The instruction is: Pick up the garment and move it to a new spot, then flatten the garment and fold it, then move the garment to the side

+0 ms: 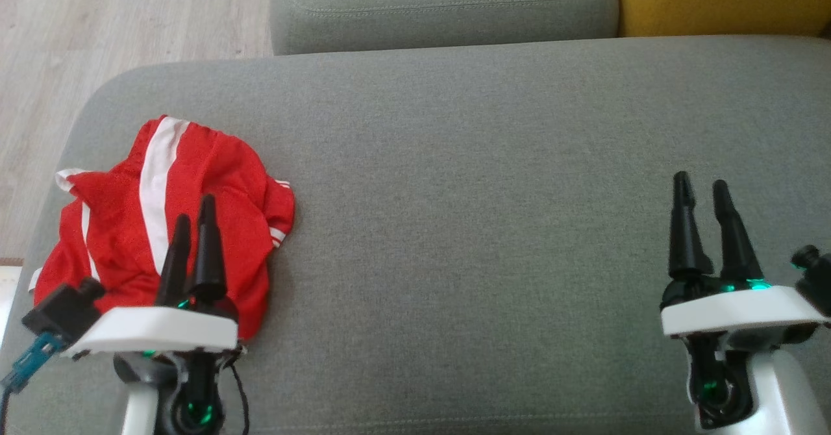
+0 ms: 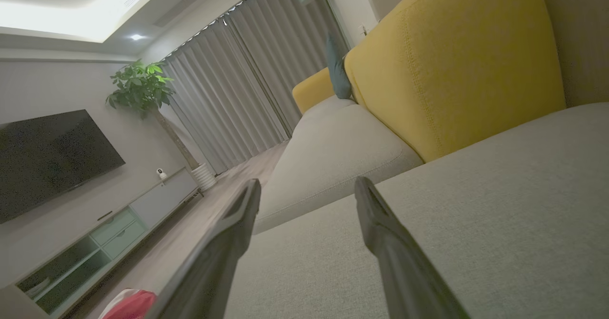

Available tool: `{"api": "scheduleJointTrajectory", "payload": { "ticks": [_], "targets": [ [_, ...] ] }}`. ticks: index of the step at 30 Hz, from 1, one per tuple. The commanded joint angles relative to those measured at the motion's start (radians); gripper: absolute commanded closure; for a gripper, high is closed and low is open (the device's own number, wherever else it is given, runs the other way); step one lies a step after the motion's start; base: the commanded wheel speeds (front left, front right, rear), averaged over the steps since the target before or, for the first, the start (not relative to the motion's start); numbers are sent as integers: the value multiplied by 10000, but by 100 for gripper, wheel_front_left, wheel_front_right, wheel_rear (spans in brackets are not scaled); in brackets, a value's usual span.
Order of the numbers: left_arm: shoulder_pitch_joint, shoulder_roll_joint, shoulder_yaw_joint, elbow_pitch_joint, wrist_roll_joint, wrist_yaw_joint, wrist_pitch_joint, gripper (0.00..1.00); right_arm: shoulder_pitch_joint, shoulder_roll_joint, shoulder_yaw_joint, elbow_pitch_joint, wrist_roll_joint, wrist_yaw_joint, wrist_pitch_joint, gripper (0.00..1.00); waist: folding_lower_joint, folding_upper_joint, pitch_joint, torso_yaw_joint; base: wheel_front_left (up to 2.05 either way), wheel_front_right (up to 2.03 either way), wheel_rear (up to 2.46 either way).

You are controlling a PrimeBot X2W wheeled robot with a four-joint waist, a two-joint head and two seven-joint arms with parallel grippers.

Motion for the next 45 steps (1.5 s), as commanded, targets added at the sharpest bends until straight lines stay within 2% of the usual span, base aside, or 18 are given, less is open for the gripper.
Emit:
{"api": "scheduleJointTrajectory", "payload": {
  "ticks": [1, 12, 19, 29, 31, 37, 41, 45],
  "targets": [
    [-616, 139, 44, -455, 447, 89, -128, 0, -364, -67, 208, -365, -461, 28, -161, 0, 0, 0, 5, -3, 0, 0, 0],
    [-686, 178, -737, -742, 2665, 390, -450, 0, -250, -72, 420, -812, -2123, 31, -486, 0, 0, 0, 45, -61, 0, 0, 0],
    [-725, 383, -1297, -897, 3698, 746, -625, 0, -144, -75, 526, -912, -3009, 33, -663, 0, 0, 0, 60, -112, 0, 0, 0],
    [-853, 1073, -2605, -764, 5342, 1613, -918, 0, -16, -81, 699, -1079, -4417, 36, -958, 0, 0, 0, 82, -187, 0, 0, 0],
    [-930, 1302, -2970, -698, 5758, 2010, -1006, 0, -23, -82, 769, -1187, -4741, 36, -1047, 0, 0, 0, 94, -213, 0, 0, 0],
    [-1209, 1940, -3953, -543, 6842, 2655, -1181, 0, 5, -85, 795, -1394, -5558, 38, -1223, 0, 0, 0, 106, -214, 0, 0, 0],
    [-1281, 1938, -4260, -684, 6855, 3301, -1298, 0, 41, -88, 936, -1500, -5376, 39, -1341, 0, 0, 0, 106, -195, 0, 0, 0],
    [-1182, 1821, -4195, -924, 6544, 3520, -1415, 0, 101, -90, 972, -1549, -5260, 41, -1459, 0, 0, 0, 98, -157, 0, 0, 0]
  ]
}}
